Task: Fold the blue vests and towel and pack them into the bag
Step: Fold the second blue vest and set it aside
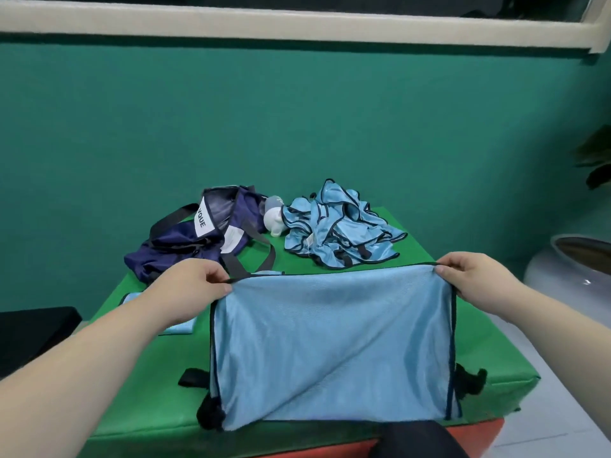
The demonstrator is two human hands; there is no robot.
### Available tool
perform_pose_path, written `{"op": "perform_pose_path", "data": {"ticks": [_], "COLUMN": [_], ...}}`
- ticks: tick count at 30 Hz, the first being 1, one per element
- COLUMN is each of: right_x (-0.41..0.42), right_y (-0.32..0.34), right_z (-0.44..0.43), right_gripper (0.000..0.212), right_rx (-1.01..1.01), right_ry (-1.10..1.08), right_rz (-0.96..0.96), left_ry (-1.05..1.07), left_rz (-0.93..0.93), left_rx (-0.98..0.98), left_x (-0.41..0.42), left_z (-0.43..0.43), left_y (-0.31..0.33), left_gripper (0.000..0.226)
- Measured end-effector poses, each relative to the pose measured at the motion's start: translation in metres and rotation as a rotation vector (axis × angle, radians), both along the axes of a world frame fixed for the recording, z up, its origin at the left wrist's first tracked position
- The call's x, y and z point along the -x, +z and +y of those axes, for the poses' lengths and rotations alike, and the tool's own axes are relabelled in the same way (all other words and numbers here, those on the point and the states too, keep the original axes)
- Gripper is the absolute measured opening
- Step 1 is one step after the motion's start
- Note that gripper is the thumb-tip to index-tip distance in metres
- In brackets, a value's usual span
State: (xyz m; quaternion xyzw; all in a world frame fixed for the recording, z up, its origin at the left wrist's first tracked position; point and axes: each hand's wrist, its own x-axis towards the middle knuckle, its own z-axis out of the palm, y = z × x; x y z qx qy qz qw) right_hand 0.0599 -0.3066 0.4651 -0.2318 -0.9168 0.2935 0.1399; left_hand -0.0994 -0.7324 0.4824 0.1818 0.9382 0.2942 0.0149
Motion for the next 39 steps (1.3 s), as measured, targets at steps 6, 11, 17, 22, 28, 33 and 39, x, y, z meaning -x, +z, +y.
{"op": "perform_pose_path", "data": {"ticks": [6, 11, 17, 22, 28, 33, 39], "right_x": [0.086, 0.146, 0.185, 0.165, 0.124, 0.096, 0.081], "right_y": [-0.028, -0.063, -0.114, -0.119, -0.130, -0.140, -0.160], "right_z": [0.033, 0.058, 0.067, 0.031, -0.033, -0.096, -0.139], "right_gripper": [0.016, 0.018, 0.025, 0.033, 0.037, 0.086, 0.094], "right_rx": [-0.086, -0.095, -0.195, -0.310, -0.375, -0.363, -0.417], "right_ry": [-0.030, -0.065, -0.117, -0.042, 0.213, 0.242, 0.226], "right_rz": [-0.096, -0.166, -0.294, -0.193, -0.269, -0.368, -0.439], "left_ry": [0.028, 0.048, 0.089, -0.119, -0.495, -0.431, -0.388], "left_rz": [0.021, -0.012, -0.013, 0.213, 0.221, 0.201, 0.074], "left_rx": [0.042, 0.111, 0.118, 0.101, 0.390, 0.511, 0.399], "left_x": [0.084, 0.147, 0.183, 0.143, 0.091, 0.072, 0.038], "left_z": [0.049, 0.080, 0.099, 0.108, 0.102, 0.061, 0.030], "left_y": [-0.025, -0.063, -0.109, -0.111, -0.130, -0.147, -0.157], "left_gripper": [0.011, 0.010, 0.033, 0.027, 0.036, 0.058, 0.057]}}
